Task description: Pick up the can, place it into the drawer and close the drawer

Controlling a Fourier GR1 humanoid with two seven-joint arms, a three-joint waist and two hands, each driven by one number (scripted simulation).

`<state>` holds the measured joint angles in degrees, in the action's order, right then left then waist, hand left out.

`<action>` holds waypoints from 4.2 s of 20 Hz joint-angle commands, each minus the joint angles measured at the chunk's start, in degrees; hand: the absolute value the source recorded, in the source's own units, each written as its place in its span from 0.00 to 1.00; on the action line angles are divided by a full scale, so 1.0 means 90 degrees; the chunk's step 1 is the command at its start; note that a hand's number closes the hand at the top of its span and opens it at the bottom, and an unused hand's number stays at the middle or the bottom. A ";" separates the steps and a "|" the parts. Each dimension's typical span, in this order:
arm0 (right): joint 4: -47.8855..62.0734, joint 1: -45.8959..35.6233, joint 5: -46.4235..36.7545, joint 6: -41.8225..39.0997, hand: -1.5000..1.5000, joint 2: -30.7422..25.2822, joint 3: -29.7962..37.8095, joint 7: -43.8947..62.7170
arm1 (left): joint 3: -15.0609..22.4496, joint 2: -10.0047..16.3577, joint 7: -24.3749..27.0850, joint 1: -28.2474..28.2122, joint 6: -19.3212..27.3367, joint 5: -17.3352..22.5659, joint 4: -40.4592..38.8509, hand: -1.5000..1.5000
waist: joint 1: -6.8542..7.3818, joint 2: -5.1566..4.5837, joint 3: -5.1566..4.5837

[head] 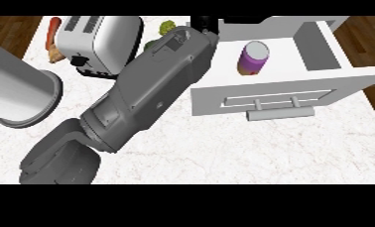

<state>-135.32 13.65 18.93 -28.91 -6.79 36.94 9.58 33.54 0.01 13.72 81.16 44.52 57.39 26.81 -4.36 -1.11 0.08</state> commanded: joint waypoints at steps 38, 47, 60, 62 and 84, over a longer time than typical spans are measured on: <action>0.6924 -0.4992 -0.9398 0.3516 0.00 -0.0015 -0.4370 -0.1595 | 0.0047 0.1121 -0.0902 -0.1052 0.0420 -0.0620 0.1835 0.00 | 0.0712 0.0119 -0.0008; 0.9739 -0.5858 -1.0005 0.5318 0.00 -0.0169 -0.3918 -0.1989 | 0.0049 0.2002 -0.1465 -0.1535 0.0358 -0.0854 0.2858 0.00 | 0.0805 0.0079 -0.0002; 1.2141 -0.7277 -1.0211 0.6961 0.00 -0.0299 -0.3253 -0.2170 | -0.0037 0.2325 -0.1904 -0.1838 0.0498 -0.1135 0.3704 0.00 | 0.0936 0.0006 0.0005; 1.2296 -0.7466 -1.0320 0.7414 0.00 -0.0060 -0.3230 -0.1930 | -0.0186 0.2349 -0.1932 -0.1635 0.0335 -0.1155 0.3313 0.00 | 0.0855 -0.0043 0.0007; 1.3835 -0.9378 -1.0049 0.6775 0.00 -0.0960 -0.2525 -0.2350 | -0.0167 0.2920 -0.2664 -0.2043 0.0431 -0.1395 0.4804 0.00 | 0.1255 -0.0126 0.0016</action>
<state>-10.49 -66.67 -74.32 34.15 -14.26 11.70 -8.43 32.09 26.29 -9.53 62.79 48.19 45.01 68.62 5.98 -2.44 0.63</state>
